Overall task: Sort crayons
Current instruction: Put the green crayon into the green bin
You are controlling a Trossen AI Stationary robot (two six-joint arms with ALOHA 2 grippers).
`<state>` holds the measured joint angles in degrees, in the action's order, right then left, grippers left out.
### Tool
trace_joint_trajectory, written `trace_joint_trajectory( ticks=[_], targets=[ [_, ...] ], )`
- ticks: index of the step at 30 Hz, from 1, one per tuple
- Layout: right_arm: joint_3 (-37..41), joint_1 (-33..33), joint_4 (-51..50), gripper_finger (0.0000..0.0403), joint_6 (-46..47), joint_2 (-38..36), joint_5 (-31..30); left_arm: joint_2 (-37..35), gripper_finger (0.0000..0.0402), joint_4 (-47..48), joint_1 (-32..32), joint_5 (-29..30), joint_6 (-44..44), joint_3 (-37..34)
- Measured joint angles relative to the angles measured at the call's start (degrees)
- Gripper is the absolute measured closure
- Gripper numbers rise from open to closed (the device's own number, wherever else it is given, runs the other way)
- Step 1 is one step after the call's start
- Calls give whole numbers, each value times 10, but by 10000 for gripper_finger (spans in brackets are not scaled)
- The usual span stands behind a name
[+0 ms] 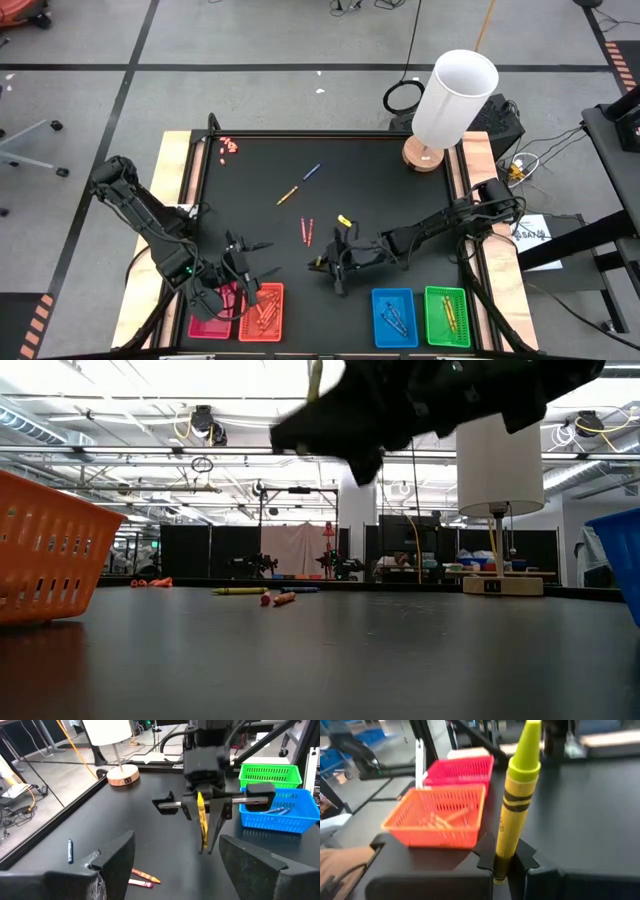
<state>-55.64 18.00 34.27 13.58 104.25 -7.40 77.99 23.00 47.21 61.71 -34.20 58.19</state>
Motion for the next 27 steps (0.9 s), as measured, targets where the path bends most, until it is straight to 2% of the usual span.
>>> trace_joint_trajectory(
  ticks=[4, 8, 13, 17, 22, 27],
  targets=[
    [0, 1, -94, 396, 59, -21, 1, 0, 110, 2, 0, 0, 0, 0],
    [0, 14, -227, 396, 134, -78, 2, 0, 110, 2, 0, -2, 0, 0],
    [0, 67, -397, 396, 230, -173, 3, 0, 110, 2, 0, -4, 0, 0],
    [0, 124, -502, 396, 354, -246, 2, 0, 110, 2, -3, -4, 0, 0],
    [0, 210, -564, 396, 540, -302, 3, 0, 110, 0, -14, -4, 0, 0],
    [0, 298, -572, 396, 713, -303, 26, 0, 110, 0, -23, -4, -13, 0]
  ],
)
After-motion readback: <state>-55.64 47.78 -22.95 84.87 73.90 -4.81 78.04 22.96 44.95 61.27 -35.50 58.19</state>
